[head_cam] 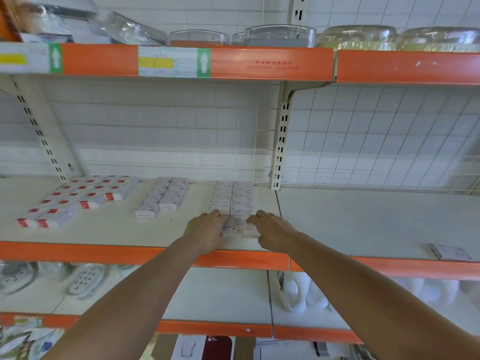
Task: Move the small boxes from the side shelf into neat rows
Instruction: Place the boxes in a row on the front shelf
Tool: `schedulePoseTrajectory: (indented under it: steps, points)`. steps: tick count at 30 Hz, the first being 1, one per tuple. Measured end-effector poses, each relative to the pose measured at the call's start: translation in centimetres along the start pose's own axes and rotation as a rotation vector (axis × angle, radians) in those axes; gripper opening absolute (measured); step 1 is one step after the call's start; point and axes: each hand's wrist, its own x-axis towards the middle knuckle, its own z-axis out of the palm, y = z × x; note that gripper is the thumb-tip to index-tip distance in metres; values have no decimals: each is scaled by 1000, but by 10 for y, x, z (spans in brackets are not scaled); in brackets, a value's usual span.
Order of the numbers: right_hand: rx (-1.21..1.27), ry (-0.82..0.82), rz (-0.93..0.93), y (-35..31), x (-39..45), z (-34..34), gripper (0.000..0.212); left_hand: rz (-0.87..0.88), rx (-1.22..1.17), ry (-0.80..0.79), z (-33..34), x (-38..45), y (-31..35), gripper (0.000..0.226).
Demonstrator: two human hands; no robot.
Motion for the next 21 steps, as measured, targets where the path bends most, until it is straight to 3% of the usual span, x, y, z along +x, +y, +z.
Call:
schedulePoseTrajectory:
  steps: [9, 15, 21]
  points:
    - [0, -27, 51, -44, 18, -1, 59, 7, 10, -48, -7, -6, -54, 42]
    - [-53, -54, 112, -58, 22, 5, 58, 92, -21, -64, 5, -13, -66, 48]
    - [-17, -70, 200, -58, 21, 12, 56, 113, -38, -80, 17, -10, -66, 41]
